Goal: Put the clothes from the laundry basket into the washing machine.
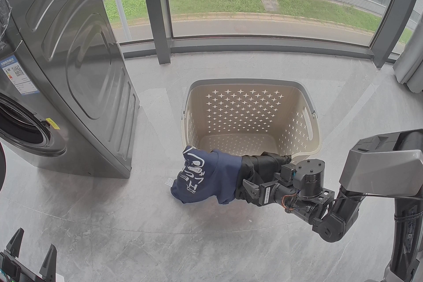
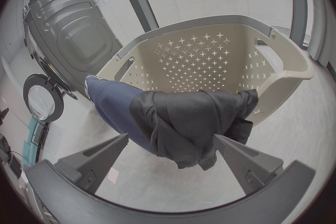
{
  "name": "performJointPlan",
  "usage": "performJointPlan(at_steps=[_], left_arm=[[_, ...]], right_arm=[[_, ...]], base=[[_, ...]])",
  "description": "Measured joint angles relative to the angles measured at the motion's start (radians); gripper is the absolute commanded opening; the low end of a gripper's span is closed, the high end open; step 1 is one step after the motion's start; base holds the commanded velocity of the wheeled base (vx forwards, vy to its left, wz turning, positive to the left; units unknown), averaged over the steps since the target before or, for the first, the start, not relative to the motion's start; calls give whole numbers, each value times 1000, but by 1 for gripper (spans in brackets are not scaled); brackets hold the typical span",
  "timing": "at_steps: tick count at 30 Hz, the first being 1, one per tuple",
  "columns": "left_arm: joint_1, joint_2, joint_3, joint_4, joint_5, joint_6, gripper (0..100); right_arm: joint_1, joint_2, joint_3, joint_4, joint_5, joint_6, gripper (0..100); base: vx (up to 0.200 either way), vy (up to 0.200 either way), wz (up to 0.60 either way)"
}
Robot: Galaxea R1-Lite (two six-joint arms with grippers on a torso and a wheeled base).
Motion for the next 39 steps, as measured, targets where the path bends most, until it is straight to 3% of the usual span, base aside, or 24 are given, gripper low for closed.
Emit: performJointPlan(at_steps=[7, 21, 22, 32, 39], left_arm=[[0, 0, 0, 0, 0, 0, 100], [0, 0, 0, 0, 0, 0, 100], [0, 0, 0, 0, 0, 0, 100], [0, 0, 0, 0, 0, -2, 100], [0, 0, 0, 0, 0, -2, 100]], right_arm=[[-2, 30, -51, -10, -26, 9, 100], [-10, 79, -119, -11, -26, 30, 100], [-10, 82, -123, -12, -27, 30, 0], [-3, 92, -138, -39, -27, 34, 0], [3, 68, -97, -49, -29, 34, 0]], base=[[0, 0, 0], [0, 0, 0], [0, 0, 0], [0, 0, 0], [0, 0, 0]])
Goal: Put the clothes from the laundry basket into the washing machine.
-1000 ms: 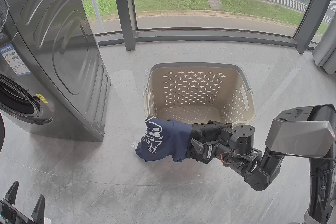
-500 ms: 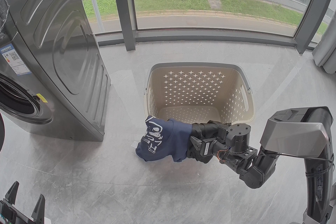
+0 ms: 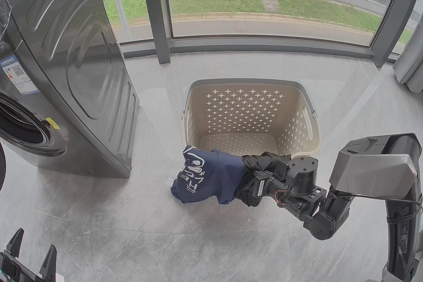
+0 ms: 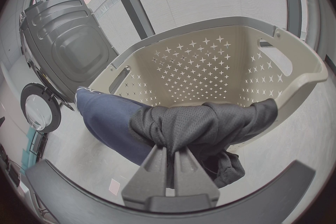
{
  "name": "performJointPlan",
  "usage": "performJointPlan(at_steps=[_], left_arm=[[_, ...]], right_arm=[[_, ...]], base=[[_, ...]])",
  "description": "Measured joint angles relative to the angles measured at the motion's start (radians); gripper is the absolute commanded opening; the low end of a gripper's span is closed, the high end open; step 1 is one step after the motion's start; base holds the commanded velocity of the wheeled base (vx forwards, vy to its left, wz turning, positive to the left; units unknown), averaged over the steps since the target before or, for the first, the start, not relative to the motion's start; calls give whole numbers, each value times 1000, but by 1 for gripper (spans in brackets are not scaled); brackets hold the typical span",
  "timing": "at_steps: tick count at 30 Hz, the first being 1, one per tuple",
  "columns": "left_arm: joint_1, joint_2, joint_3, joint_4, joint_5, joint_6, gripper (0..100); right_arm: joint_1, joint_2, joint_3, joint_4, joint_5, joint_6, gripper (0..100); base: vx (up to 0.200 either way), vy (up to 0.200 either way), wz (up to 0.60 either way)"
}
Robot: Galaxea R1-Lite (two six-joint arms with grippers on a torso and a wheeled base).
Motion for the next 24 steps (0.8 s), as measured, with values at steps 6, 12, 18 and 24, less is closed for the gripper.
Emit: performJointPlan(at_steps=[6, 12, 18, 24], left_arm=[[0, 0, 0, 0, 0, -1, 100], [1, 0, 0, 0, 0, -1, 100], [0, 0, 0, 0, 0, -2, 100], [0, 0, 0, 0, 0, -2, 100]], right_arm=[[4, -92, 84, 1, 0, 1, 0], [5, -247, 140, 19, 0, 0, 0], [6, -411, 168, 56, 1, -1, 0], [11, -566, 187, 80, 4, -9, 0]], base=[[0, 0, 0], [0, 0, 0], [0, 0, 0], [0, 0, 0]])
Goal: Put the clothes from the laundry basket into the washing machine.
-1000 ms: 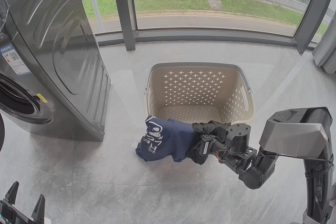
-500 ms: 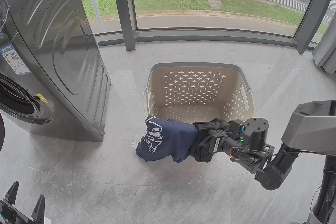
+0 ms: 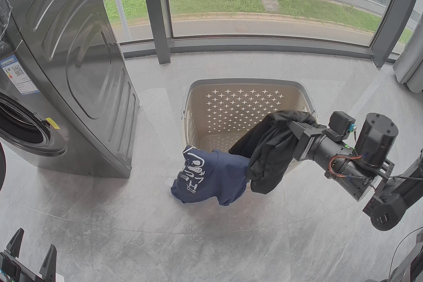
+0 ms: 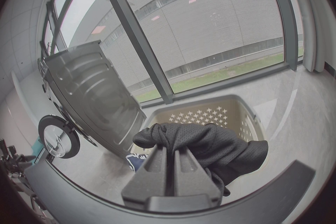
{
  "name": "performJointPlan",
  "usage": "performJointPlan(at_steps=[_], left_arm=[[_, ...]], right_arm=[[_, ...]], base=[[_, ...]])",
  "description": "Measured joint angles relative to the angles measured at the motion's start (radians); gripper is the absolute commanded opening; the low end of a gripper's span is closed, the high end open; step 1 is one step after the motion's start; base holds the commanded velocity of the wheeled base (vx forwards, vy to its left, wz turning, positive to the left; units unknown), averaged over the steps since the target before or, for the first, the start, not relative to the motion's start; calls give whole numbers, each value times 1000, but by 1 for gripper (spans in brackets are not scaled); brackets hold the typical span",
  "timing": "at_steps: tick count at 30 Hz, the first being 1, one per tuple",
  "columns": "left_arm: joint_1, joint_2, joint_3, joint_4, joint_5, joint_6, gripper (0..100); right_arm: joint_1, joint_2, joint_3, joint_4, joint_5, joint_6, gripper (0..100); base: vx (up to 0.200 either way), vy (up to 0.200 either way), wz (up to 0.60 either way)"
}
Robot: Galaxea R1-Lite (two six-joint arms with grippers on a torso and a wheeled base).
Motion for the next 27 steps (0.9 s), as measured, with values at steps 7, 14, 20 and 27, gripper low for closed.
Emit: performJointPlan(at_steps=[7, 14, 20, 27], left_arm=[[0, 0, 0, 0, 0, 1, 100], [0, 0, 0, 0, 0, 0, 100], [0, 0, 0, 0, 0, 1, 100], [0, 0, 0, 0, 0, 2, 100]], right_arm=[[73, -137, 7, 39, -2, -24, 0], [103, -192, 20, 32, -3, -28, 0], [128, -204, 24, 29, -4, -28, 0], [139, -207, 24, 29, -3, -28, 0]], base=[[0, 0, 0], [0, 0, 0], [-133, 0, 0], [-200, 0, 0]])
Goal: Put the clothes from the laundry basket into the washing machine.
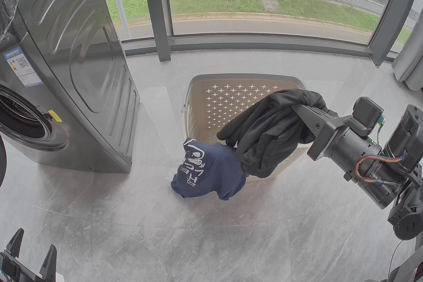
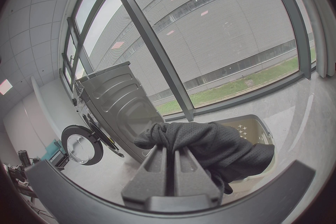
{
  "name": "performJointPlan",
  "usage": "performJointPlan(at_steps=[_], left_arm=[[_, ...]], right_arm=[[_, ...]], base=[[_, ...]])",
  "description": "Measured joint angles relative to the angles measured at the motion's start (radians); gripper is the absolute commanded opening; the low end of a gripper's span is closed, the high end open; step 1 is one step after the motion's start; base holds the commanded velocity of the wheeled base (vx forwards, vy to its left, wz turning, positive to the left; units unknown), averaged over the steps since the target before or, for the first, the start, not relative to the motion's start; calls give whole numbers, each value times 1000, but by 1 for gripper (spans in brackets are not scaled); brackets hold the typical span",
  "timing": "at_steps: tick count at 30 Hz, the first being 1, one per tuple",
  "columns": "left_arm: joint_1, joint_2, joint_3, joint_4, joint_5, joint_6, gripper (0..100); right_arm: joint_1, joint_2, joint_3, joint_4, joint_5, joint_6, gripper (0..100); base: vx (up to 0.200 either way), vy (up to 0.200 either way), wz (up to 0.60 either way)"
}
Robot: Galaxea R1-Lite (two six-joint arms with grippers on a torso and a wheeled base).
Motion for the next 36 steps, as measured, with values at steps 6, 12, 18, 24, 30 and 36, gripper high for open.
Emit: performJointPlan(at_steps=[6, 12, 18, 24, 30, 36], left_arm=[[0, 0, 0, 1, 0, -1, 100], [-1, 0, 0, 0, 0, -6, 100], [0, 0, 0, 0, 0, -5, 100], [0, 0, 0, 0, 0, -5, 100], [0, 0, 0, 0, 0, -6, 100], [0, 0, 0, 0, 0, -6, 100]], right_arm=[[1, -1, -6, -1, 0, 1, 0], [2, 1, -10, -7, 1, 1, 0], [0, 2, -10, -8, 0, 2, 0], [0, 2, -8, -8, 0, 2, 0], [0, 0, -7, -8, 0, 2, 0], [1, 0, -6, -8, 0, 2, 0]], base=[[-33, 0, 0], [0, 67, 0], [0, 200, 0], [0, 200, 0], [0, 200, 0], [0, 33, 0]])
